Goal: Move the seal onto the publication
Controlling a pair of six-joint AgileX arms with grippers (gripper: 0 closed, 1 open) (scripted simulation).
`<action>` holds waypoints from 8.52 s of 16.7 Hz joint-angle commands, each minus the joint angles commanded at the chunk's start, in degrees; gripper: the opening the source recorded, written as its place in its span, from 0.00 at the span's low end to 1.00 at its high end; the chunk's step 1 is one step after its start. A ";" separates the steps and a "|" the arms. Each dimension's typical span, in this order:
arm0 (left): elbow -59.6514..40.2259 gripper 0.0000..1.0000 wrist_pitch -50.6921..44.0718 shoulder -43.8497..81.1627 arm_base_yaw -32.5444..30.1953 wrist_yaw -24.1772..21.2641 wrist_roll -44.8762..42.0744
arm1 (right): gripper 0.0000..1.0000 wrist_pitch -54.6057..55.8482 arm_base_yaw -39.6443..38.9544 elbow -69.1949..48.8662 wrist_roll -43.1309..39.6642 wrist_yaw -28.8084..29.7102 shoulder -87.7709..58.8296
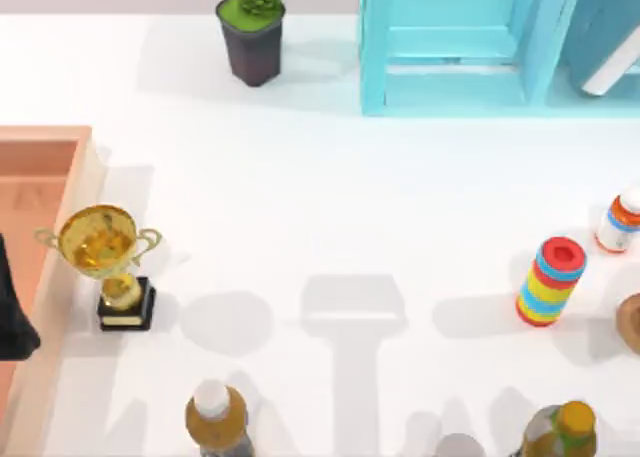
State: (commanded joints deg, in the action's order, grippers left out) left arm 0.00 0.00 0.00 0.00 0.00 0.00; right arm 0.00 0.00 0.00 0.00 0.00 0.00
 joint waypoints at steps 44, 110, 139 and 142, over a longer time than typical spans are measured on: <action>0.00 1.00 0.00 0.00 0.00 0.00 0.00 | 1.00 71.45 3.80 -52.94 23.33 -3.07 -125.56; 0.00 1.00 0.00 0.00 0.00 0.00 0.00 | 0.00 32.37 3.83 -41.22 23.29 -3.86 -74.40; 0.00 1.00 0.00 0.00 0.00 0.00 0.00 | 0.00 42.66 -46.95 -42.58 -58.66 24.20 -103.09; 0.00 1.00 0.00 0.00 0.00 0.00 0.00 | 0.00 44.47 -51.60 -43.56 -69.15 29.09 -105.98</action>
State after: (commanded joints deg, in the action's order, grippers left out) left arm 0.00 0.00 0.00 0.00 0.00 0.00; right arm 44.47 -51.60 -43.56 -69.15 29.09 -105.98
